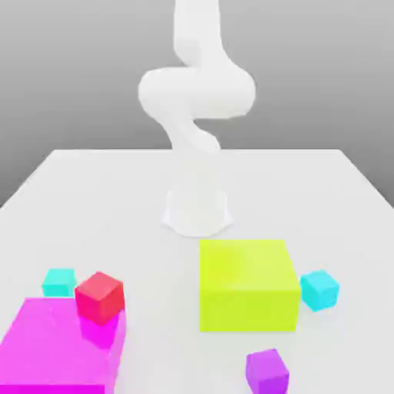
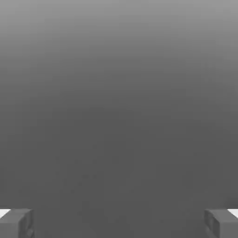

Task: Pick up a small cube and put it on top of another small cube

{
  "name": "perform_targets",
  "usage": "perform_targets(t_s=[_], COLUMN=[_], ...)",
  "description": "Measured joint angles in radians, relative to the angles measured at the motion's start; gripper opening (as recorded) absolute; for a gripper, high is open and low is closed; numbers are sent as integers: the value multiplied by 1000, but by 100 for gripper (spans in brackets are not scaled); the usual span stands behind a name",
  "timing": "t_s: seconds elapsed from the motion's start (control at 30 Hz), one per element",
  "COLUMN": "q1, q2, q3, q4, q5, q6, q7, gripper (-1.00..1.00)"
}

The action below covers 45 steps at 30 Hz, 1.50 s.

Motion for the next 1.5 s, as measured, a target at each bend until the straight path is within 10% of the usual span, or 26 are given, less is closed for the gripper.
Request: perform_targets(t_s=[1.1,1.13,1.5], q1=[593,596,587], q2=[969,1001,886], q3=[24,20,32], q4=[-431,-426,-446], q5=[-37,-39,-28], q6=[668,694,598], q7=[-1161,-1159,-1169], gripper=[0,-100,-100])
